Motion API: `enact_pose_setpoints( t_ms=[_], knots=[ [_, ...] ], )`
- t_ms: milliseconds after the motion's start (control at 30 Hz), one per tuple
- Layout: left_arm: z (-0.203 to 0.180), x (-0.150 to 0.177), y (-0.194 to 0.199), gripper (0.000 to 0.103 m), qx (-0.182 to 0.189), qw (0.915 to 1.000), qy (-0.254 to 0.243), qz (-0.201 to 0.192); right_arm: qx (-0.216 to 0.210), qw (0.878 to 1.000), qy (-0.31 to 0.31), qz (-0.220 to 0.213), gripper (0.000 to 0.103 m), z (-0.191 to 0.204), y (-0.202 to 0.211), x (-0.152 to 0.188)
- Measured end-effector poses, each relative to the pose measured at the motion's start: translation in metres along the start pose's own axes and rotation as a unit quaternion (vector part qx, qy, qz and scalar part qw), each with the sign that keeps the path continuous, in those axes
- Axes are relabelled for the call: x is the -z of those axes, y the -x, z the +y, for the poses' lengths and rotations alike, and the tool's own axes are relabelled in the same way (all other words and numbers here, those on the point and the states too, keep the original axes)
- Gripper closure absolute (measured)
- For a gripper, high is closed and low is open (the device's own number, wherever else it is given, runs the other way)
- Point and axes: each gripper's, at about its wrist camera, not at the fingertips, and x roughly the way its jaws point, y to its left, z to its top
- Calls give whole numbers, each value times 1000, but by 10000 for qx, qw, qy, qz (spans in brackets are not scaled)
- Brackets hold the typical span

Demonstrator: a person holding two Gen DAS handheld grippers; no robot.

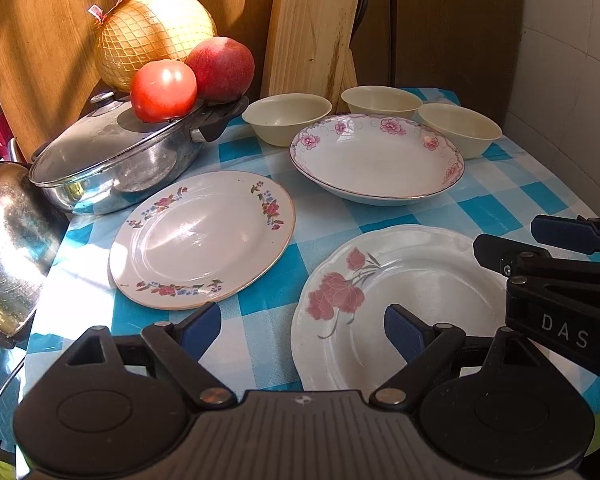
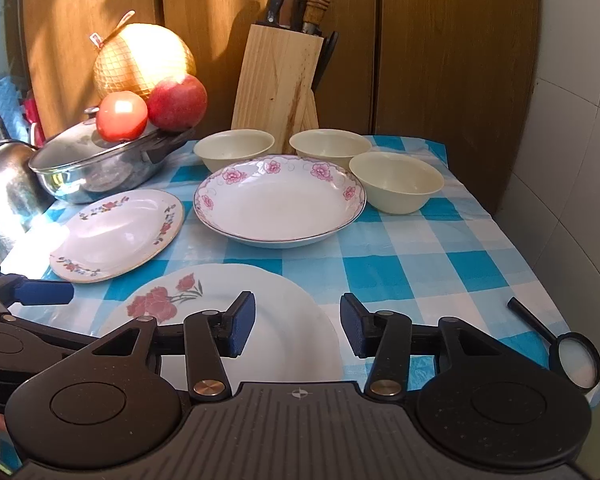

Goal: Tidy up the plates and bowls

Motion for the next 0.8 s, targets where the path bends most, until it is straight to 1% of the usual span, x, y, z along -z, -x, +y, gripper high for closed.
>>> enact_pose_setpoints(
  t_ms=[133,433,600,700,800],
  knots=[
    [6,0,-1,19,-22,10000,93,23,24,9999,115,-94,45,7,2,-3],
    [20,-4,2,19,-156,9996,233,-30,9,9997,219,-136,42,16,-3,-8],
    [47,-8,3,19,-361,9974,618,-94,-50,9995,260,-182,42,22,-6,-14],
    [61,-8,3,19,-532,9956,758,-112,-150,9993,299,-182,41,28,-11,-19],
    [77,-8,0,19,-631,9934,953,-34,-261,9988,400,-146,41,40,-17,-23]
  ],
)
